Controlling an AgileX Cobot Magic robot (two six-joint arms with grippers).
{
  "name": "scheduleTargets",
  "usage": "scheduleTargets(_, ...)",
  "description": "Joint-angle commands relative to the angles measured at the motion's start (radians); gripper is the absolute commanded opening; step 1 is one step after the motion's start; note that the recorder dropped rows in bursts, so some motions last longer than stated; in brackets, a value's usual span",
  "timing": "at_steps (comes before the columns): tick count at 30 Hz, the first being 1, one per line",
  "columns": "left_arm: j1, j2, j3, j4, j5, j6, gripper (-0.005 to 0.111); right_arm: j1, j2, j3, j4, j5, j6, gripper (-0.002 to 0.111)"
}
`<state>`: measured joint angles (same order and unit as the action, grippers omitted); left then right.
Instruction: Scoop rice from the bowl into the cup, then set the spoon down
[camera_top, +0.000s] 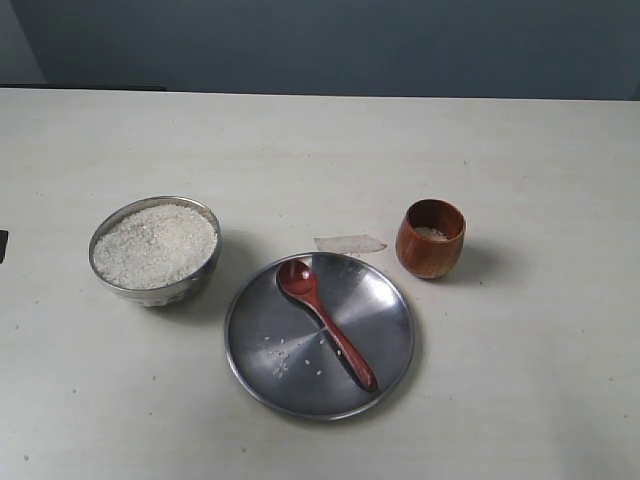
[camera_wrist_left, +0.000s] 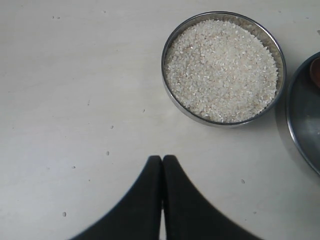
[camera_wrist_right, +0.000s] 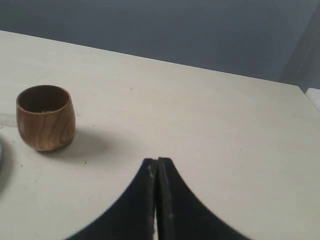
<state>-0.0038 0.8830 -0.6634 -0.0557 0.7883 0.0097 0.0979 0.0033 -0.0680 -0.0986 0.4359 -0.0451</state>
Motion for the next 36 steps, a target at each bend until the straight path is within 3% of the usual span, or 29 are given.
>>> scheduleTargets(1,-0.009,0.002,-0.004,-0.003,-0.006,-0.001,0.0,-0.005,-0.003,0.004,-0.001,-0.009,-0.006,-0.001)
scheduleTargets(14,-0.009,0.002,-0.004,-0.003,-0.006,-0.001,0.0,-0.005,-0.003,0.004,-0.007,-0.011,0.001,-0.001)
scheduleTargets(18,-0.009,0.002,-0.004,-0.003,-0.006,-0.001,0.0,-0.011,-0.003,0.004,-0.011,-0.023,0.094,-0.001)
scheduleTargets(24,-0.009,0.002,-0.004,-0.003,-0.006,-0.001,0.0,-0.089,-0.003,0.004,-0.013,-0.023,0.102,-0.001)
scheduleTargets(36,-0.009,0.002,-0.004,-0.003,-0.008,-0.001,0.0,-0.098,-0.003,0.016,-0.032,-0.027,0.102,-0.001)
